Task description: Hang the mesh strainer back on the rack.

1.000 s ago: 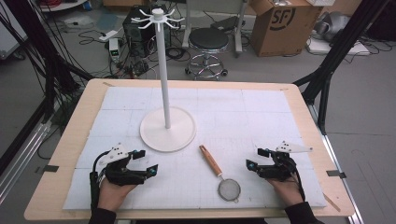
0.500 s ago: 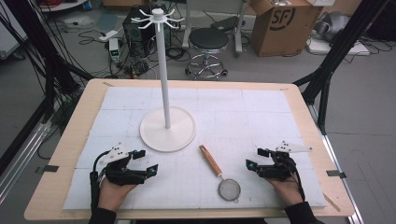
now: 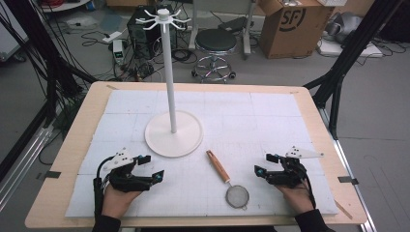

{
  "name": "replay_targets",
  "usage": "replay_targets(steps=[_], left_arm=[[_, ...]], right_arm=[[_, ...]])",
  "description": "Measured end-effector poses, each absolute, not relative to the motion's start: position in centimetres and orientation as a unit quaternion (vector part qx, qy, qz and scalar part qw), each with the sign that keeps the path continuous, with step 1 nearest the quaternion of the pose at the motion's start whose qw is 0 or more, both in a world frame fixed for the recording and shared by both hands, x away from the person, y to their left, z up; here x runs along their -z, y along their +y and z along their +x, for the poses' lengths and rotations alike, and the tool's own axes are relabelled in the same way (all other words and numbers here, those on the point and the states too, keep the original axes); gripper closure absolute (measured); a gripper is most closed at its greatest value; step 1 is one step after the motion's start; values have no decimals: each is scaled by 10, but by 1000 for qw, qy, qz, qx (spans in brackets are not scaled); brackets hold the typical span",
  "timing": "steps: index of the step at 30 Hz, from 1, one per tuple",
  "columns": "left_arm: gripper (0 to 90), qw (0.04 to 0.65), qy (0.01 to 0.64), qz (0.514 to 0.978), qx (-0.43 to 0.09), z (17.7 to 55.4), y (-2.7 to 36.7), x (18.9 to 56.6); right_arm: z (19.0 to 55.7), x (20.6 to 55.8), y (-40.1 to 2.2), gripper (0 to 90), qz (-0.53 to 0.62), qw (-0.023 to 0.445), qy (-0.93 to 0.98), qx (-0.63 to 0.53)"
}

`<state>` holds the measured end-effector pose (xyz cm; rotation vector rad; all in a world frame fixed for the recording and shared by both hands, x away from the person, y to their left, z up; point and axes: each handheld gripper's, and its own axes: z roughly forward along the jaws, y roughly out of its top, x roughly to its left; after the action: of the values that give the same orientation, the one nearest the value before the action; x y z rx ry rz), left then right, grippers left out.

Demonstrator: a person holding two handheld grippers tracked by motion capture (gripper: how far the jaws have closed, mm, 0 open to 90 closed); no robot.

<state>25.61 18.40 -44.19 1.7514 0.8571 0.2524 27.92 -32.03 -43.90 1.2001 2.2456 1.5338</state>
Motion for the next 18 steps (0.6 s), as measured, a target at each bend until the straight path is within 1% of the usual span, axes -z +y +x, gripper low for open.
replay_targets(steps=[7,18], left_arm=[[182,556,362,741,-104,256,184,442],[182,554,363,741,-106,256,184,442]], right_arm=[[280,439,-315,168,402,80,754,-514],[286,431,-299,169,400,56,752,-521]])
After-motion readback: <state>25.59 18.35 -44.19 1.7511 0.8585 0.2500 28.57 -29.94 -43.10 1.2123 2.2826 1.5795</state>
